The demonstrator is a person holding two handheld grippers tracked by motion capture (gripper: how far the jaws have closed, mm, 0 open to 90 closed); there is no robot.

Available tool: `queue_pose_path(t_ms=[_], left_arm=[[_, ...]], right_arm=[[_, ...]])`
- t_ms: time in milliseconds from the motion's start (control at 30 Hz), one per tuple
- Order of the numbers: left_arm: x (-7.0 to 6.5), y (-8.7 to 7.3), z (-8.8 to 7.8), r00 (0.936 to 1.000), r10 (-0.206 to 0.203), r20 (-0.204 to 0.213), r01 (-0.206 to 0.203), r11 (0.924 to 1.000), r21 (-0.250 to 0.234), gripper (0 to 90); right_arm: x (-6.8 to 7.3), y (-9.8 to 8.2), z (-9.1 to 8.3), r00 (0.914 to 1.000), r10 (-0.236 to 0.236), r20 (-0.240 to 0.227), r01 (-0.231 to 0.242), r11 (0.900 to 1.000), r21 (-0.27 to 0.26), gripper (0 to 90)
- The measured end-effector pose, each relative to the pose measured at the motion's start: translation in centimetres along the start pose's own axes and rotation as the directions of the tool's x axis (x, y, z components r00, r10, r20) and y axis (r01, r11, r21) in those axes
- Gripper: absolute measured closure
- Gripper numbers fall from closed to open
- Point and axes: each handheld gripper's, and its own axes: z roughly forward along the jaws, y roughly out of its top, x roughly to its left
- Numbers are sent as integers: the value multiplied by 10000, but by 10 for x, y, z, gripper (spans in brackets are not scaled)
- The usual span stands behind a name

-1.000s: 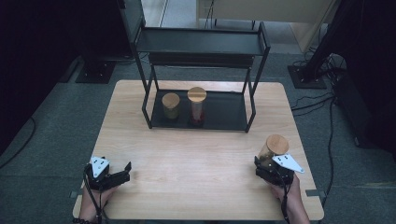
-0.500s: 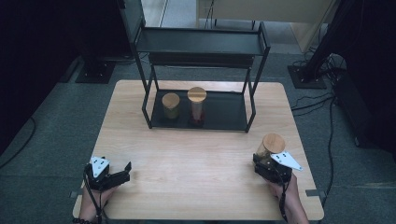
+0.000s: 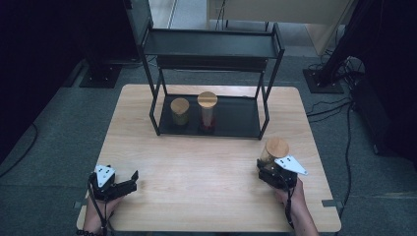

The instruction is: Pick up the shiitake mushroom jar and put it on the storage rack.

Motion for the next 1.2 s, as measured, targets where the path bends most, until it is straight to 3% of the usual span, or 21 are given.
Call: queue_pose_path(t_ms=[567,1200], left_arm=[[0,0,0,10000,-10,43,10,10000,-35,1],[1,0,0,9999,-80,78,80,9999,-78,0]], right_arm=[[26,17,20,9983,-172,-556,167,9998,-87,248],[47,42,49,9966,-380,-725,375,9993,-87,248]])
